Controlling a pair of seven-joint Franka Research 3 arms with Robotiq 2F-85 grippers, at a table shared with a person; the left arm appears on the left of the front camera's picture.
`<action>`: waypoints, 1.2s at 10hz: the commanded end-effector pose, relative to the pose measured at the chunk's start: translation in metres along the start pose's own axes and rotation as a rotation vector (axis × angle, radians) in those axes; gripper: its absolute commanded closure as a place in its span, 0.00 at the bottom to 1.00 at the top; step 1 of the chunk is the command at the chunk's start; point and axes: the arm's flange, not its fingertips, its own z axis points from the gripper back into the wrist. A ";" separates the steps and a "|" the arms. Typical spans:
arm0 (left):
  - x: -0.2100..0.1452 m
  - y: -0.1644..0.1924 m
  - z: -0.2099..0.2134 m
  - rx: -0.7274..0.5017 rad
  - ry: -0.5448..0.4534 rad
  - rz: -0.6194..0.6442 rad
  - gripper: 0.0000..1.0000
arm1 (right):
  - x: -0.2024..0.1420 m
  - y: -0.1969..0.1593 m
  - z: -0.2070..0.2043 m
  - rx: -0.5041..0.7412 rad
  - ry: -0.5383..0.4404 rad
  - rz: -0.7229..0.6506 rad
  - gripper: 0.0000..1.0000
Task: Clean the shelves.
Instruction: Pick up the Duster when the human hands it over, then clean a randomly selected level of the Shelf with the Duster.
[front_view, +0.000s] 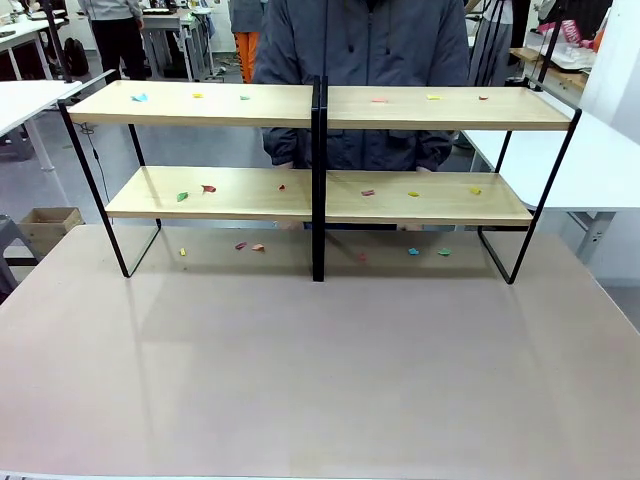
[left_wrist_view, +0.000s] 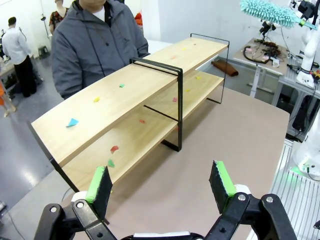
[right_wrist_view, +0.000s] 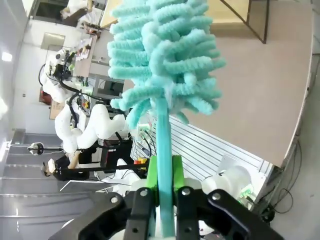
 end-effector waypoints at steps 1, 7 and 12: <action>-0.001 0.001 -0.001 -0.007 -0.001 0.000 0.00 | 0.005 0.014 -0.006 0.002 0.024 0.034 1.00; -0.001 0.001 -0.001 -0.007 -0.001 0.000 0.00 | 0.005 0.014 -0.006 0.002 0.024 0.034 1.00; -0.001 0.001 -0.001 -0.007 -0.001 0.000 0.00 | 0.005 0.014 -0.006 0.002 0.024 0.034 1.00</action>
